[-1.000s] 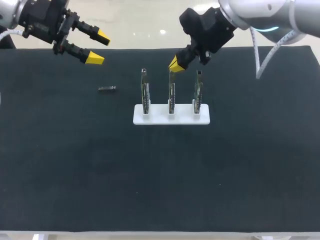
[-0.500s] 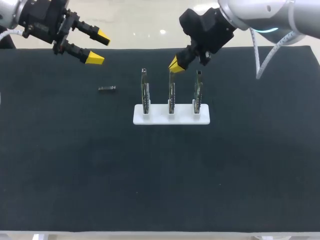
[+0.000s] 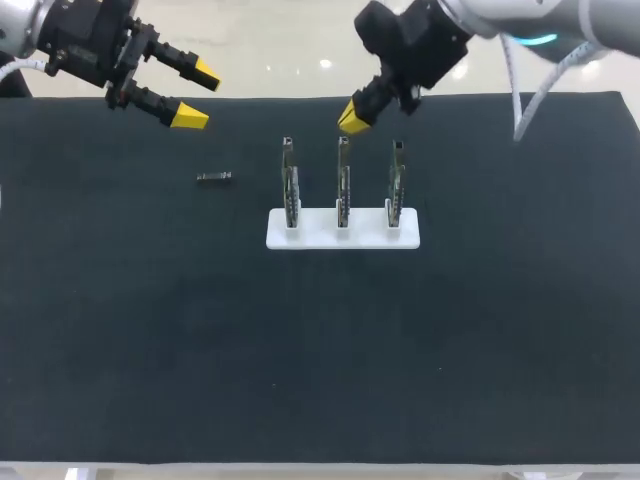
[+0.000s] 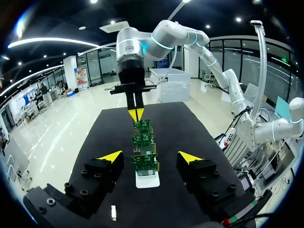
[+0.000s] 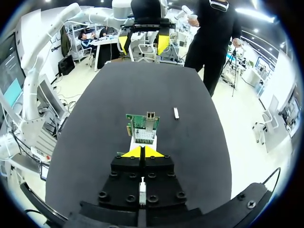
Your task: Pick up the optical module with the left hand, and insert it into the network port with the right hand.
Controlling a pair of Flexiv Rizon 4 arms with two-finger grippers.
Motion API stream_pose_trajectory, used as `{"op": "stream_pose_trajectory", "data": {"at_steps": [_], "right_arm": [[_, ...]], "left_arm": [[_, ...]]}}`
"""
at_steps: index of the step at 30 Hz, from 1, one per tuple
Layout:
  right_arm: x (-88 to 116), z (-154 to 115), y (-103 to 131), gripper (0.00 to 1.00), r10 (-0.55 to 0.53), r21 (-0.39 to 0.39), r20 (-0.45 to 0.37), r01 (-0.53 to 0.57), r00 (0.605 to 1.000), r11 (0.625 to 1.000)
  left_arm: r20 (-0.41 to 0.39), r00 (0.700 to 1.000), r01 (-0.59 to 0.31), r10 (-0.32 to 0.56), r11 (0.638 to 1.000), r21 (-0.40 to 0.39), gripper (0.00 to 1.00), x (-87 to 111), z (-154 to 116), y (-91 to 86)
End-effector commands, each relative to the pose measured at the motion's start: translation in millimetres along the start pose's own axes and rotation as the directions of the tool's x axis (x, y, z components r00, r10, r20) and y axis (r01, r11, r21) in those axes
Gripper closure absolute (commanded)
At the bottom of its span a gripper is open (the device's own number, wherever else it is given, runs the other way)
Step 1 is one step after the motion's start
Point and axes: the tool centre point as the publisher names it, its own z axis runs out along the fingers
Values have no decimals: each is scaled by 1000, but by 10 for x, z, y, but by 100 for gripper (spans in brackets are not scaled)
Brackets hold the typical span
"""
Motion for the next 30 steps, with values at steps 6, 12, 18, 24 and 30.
{"op": "stream_pose_trajectory", "data": {"at_steps": [6, 12, 18, 24, 30], "right_arm": [[17, -285, -31, 100, -1, -19, -28, 0, 1000, 1000], [209, -463, -13, 100, -6, -14, -21, 5, 1000, 1000], [500, -689, 40, 100, 6, -19, -4, -6, 1000, 1000], [817, -952, 128, 100, 1, 25, 4, -2, 1000, 1000], [1095, -1165, 210, 100, -7, 43, 35, 6, 999, 999]], "left_arm": [[-4, 1000, 1, -1, 1000, 1, 0, -5, 1, 6], [-4, 1000, 1, -1, 1000, 1, 0, -5, 1, 6], [-4, 1000, 1, -1, 1000, 1, 0, -5, 1, 6], [-4, 1000, 1, -1, 1000, 1, 0, -5, 1, 6], [-4, 1000, 1, -1, 1000, 1, 0, -5, 1, 6]]}}
